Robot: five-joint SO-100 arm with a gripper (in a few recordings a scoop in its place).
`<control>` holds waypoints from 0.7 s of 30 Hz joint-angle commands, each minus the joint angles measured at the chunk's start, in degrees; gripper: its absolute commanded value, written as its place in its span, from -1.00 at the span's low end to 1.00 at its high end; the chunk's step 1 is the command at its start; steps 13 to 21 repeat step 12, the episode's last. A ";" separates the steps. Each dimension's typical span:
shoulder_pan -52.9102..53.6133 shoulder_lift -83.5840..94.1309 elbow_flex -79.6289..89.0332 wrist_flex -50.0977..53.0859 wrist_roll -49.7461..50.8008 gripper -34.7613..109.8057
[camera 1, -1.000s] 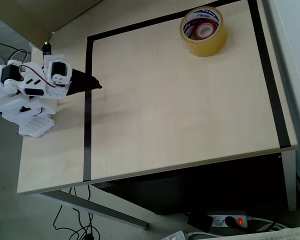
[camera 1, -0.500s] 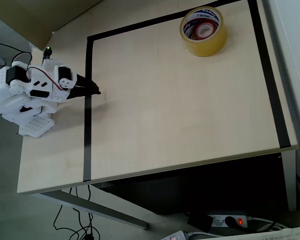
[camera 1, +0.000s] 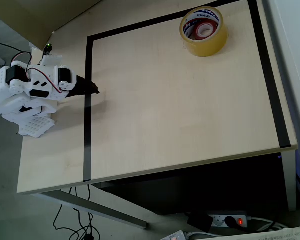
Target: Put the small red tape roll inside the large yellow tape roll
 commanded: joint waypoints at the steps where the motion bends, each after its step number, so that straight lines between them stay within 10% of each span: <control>1: -0.97 -0.26 -0.35 9.23 3.08 -0.52; 21: -3.08 -0.26 -0.35 9.67 3.08 -0.52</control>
